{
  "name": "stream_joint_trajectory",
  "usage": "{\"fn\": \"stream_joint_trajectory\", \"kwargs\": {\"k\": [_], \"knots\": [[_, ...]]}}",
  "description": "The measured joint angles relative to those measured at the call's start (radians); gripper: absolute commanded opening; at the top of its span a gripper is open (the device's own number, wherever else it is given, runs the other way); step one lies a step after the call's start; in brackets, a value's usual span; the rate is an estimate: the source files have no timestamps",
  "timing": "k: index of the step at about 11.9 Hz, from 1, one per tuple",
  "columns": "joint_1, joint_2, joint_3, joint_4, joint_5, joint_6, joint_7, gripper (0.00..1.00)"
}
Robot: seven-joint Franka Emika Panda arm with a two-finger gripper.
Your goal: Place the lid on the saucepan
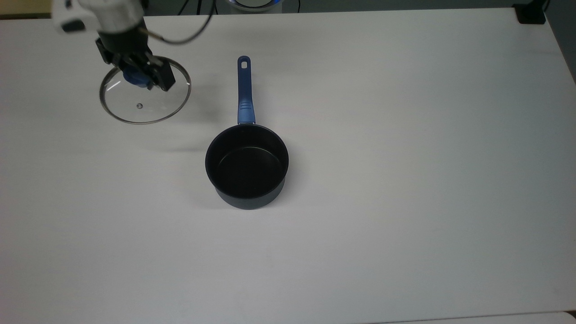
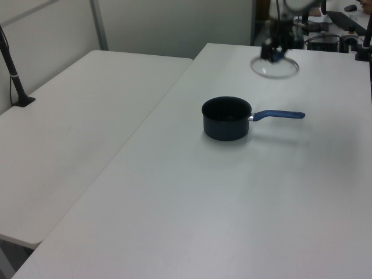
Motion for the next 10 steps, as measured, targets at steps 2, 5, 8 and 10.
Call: {"fn": "stream_joint_trajectory", "kwargs": {"k": [2,5,8,10], "knots": [[0.013,0.015,0.044,0.116,0.056,-0.028,-0.005,0.44],[0.098,0.140,0.082,0.234,0.059,-0.037,0.049,0.44],[0.180,0.264,0.083,0.295,0.048,-0.037,0.064,0.44],[0.207,0.296,0.083,0.297,0.032,-0.037,0.064,0.44]]}}
